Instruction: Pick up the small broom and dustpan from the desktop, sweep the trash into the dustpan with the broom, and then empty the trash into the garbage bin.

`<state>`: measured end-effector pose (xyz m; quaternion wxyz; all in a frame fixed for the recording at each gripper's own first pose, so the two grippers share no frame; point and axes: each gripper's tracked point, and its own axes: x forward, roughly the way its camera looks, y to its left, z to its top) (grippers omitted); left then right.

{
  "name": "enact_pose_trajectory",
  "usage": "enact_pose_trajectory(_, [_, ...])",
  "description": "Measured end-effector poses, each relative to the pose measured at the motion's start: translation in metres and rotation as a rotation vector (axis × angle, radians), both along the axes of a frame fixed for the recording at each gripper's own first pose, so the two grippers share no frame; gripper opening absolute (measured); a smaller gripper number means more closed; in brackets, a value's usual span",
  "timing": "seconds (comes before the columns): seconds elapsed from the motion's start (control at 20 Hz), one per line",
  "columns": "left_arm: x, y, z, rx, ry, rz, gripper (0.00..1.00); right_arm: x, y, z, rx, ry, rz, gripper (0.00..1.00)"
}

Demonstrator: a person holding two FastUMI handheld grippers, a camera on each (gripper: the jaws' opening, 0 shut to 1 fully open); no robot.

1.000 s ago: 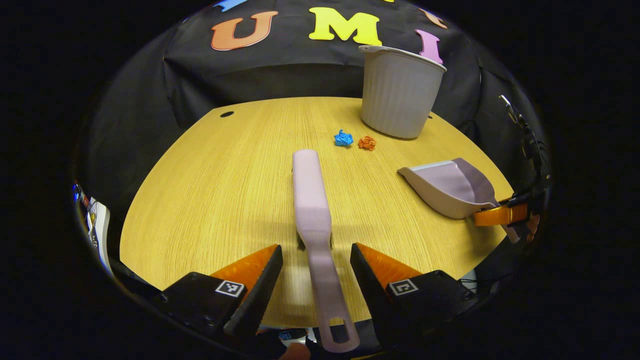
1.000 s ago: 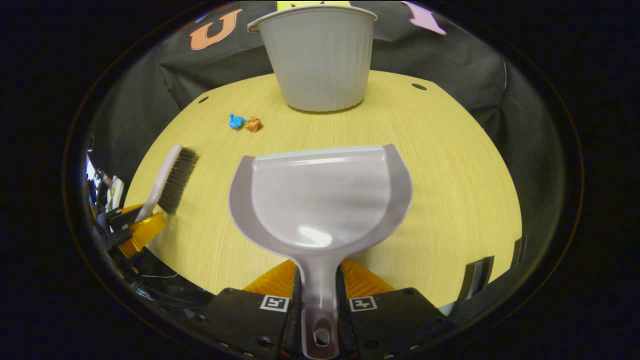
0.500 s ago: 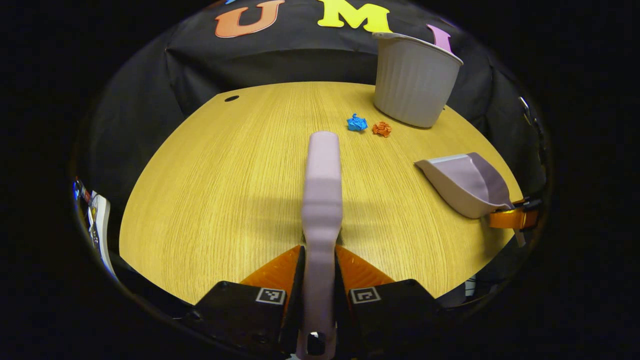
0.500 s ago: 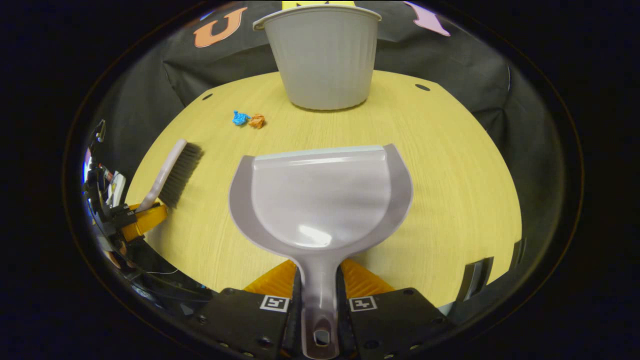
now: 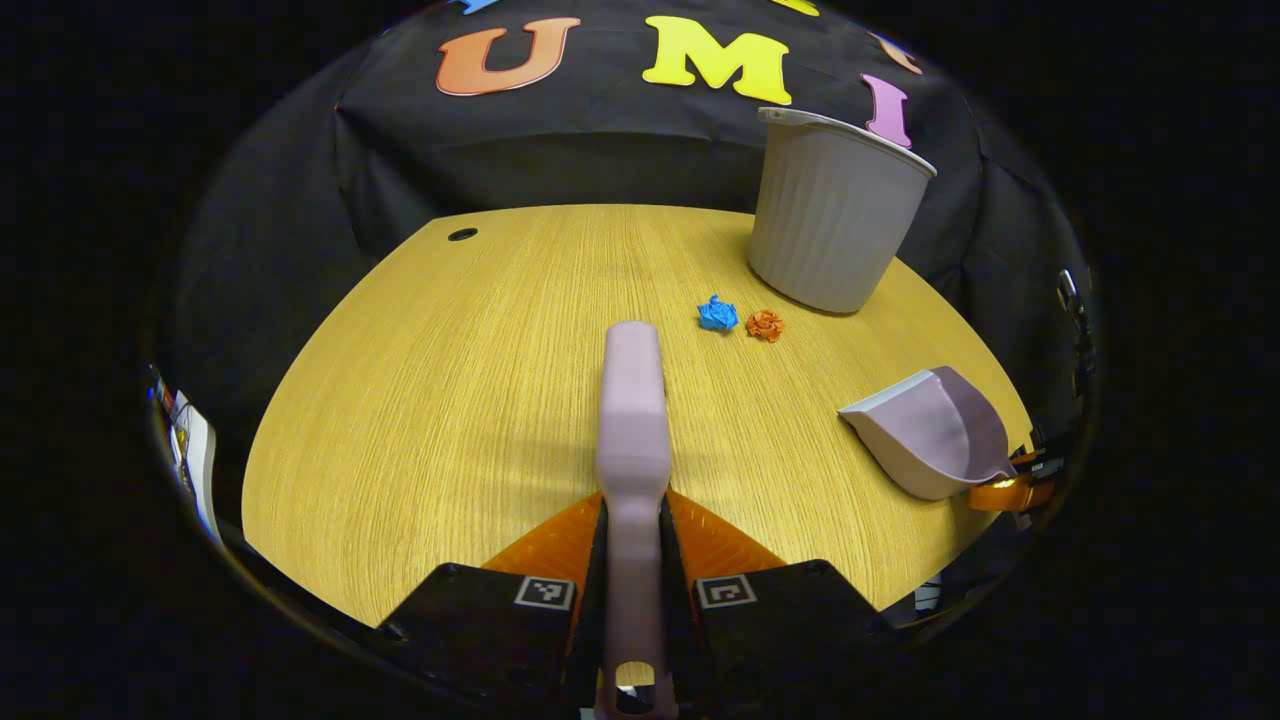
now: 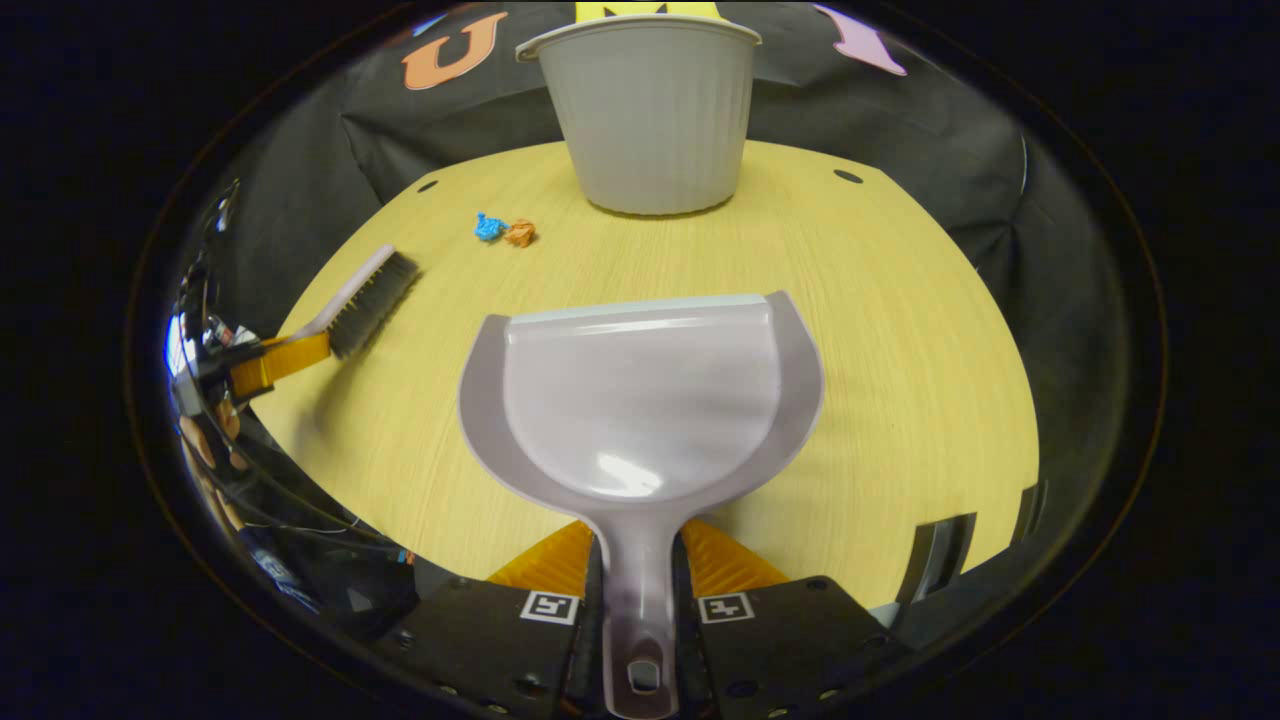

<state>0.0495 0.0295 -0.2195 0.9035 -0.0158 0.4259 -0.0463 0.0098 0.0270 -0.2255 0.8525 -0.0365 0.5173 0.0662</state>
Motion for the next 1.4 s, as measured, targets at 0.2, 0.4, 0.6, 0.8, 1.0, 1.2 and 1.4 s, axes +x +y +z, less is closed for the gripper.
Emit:
enact_pose_trajectory(0.2, [0.042,0.011,0.004,0.035,-0.013,-0.011,0.30,-0.006,-0.004,0.002,-0.003,0.002,0.026,0.28])
enact_pose_trajectory(0.4, [0.095,0.015,0.013,0.103,-0.057,-0.066,0.30,-0.010,-0.003,0.003,-0.017,-0.001,0.072,0.31])
enact_pose_trajectory(0.6, [0.136,0.005,0.008,0.101,-0.055,-0.124,0.30,-0.009,0.001,0.002,-0.018,0.014,0.112,0.27])
enact_pose_trajectory(0.8, [0.150,-0.007,-0.007,0.095,-0.019,-0.186,0.34,0.000,0.002,0.004,-0.024,0.014,0.135,0.28])
enact_pose_trajectory(1.0, [0.152,-0.026,-0.013,0.078,0.012,-0.259,0.30,0.014,0.007,0.004,-0.028,0.026,0.181,0.29])
enact_pose_trajectory(1.2, [0.138,-0.044,-0.010,0.067,0.035,-0.323,0.30,0.027,0.012,0.005,-0.026,0.046,0.234,0.31])
enact_pose_trajectory(1.4, [0.107,-0.070,0.000,0.078,0.050,-0.410,0.30,0.038,0.014,0.006,-0.031,0.044,0.271,0.29])
